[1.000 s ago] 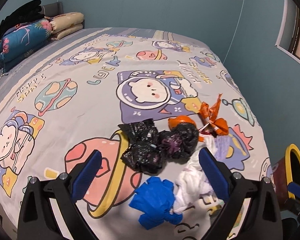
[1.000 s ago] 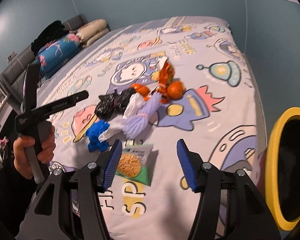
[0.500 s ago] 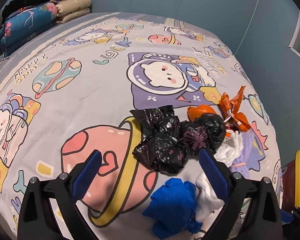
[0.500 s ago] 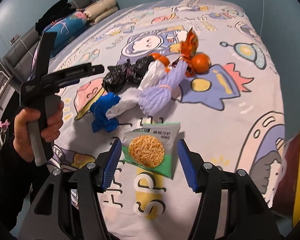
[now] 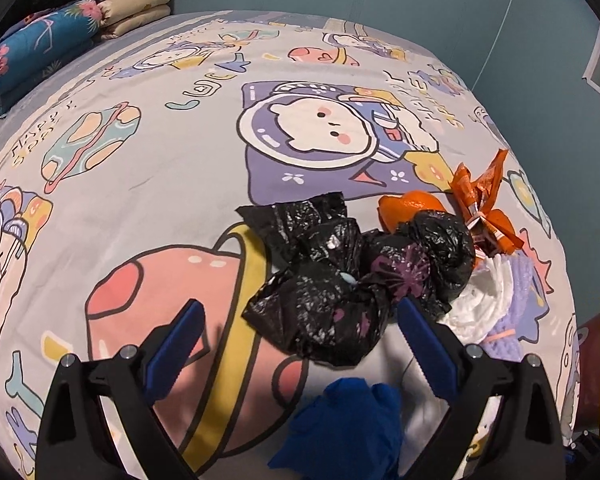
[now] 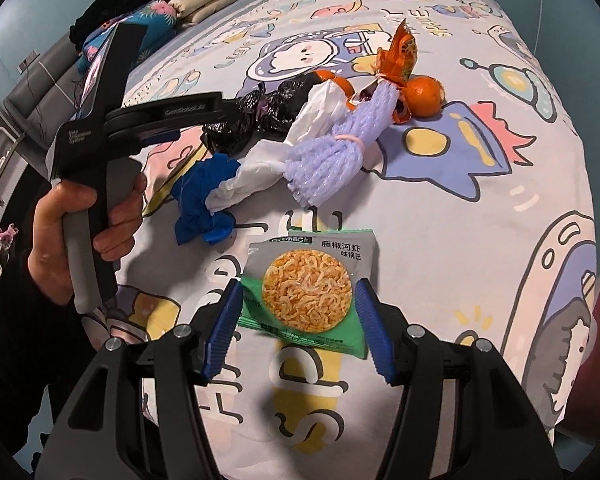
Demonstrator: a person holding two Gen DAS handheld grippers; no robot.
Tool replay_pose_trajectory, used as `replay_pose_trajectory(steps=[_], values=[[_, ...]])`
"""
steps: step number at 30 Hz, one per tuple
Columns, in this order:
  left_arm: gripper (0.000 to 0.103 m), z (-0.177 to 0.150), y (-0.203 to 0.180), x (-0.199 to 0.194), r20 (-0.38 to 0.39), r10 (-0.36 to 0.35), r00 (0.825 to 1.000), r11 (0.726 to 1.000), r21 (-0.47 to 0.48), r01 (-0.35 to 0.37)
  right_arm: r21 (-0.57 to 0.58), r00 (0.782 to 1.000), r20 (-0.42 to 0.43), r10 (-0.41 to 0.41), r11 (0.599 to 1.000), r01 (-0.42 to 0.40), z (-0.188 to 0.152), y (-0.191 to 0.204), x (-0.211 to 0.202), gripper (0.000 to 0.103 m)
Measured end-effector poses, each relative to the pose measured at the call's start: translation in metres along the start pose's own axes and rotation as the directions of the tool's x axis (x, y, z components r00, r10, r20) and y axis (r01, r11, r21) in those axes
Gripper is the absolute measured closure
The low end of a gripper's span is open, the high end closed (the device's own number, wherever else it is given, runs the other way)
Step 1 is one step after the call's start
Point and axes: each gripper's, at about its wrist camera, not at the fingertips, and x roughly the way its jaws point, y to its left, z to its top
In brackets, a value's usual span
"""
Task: Collect trash
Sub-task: 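Grasp the black plastic bag with the left tool while the right tool grasps the green snack packet, then lift the black bag and green snack packet toward the bin with both tools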
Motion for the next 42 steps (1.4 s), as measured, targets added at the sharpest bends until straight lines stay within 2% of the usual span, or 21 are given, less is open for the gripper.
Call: replay_pose_trajectory(steps=[3, 7, 9, 14, 16, 19, 21, 25, 26, 33, 42], values=[[0.011, 0.002, -0.005, 0.005, -0.005, 0.000, 1.000, 1.000, 0.011, 0.000, -0.006, 1.000, 0.001, -0.014, 1.000, 0.014, 0.000, -0.001, 0.004, 0.048], [0.031, 0.002, -0.011, 0.014, -0.041, -0.006, 0.999, 1.000, 0.026, 0.007, -0.015, 1.000, 0.002, -0.027, 1.000, 0.027, -0.001, -0.001, 0.008, 0.048], [0.033, 0.001, -0.014, 0.017, -0.045, 0.014, 0.999, 0.999, 0.037, -0.013, -0.035, 0.999, 0.007, -0.045, 0.998, 0.045, -0.002, 0.002, 0.010, 0.048], [0.050, -0.001, -0.019, 0.024, -0.062, 0.031, 0.998, 0.999, 0.047, -0.028, -0.072, 0.996, 0.023, -0.085, 0.994, 0.086, -0.002, 0.007, 0.015, 0.050], [0.058, -0.001, -0.023, 0.023, -0.054, 0.046, 0.998, 0.997, 0.059, -0.043, -0.091, 0.994, 0.039, -0.105, 0.990, 0.108, -0.003, 0.010, 0.015, 0.053], [0.067, 0.001, -0.027, 0.021, -0.039, 0.061, 0.997, 0.995, 0.081, -0.057, -0.122, 0.991, 0.057, -0.123, 0.984, 0.130, -0.007, 0.015, 0.015, 0.065], [0.069, 0.001, -0.026, 0.019, -0.042, 0.056, 0.998, 0.995, 0.081, -0.052, -0.141, 0.991, 0.058, -0.124, 0.981, 0.131, -0.007, 0.018, 0.016, 0.074], [0.071, 0.001, -0.021, 0.014, -0.046, 0.042, 0.998, 0.997, 0.061, -0.040, -0.148, 0.991, 0.067, -0.114, 0.981, 0.122, -0.007, 0.018, 0.014, 0.084], [0.071, 0.001, -0.019, 0.012, -0.045, 0.044, 0.998, 0.997, 0.059, -0.041, -0.148, 0.991, 0.069, -0.111, 0.982, 0.120, -0.007, 0.018, 0.013, 0.090], [0.072, -0.001, -0.007, 0.004, -0.043, 0.044, 0.998, 0.999, 0.020, -0.043, -0.119, 0.994, 0.071, -0.085, 0.989, 0.093, -0.006, 0.014, 0.009, 0.095], [0.073, -0.002, 0.000, -0.020, -0.006, 0.026, 1.000, 1.000, 0.001, -0.026, -0.012, 0.996, 0.084, -0.013, 1.000, 0.014, -0.001, -0.003, -0.005, 0.096]])
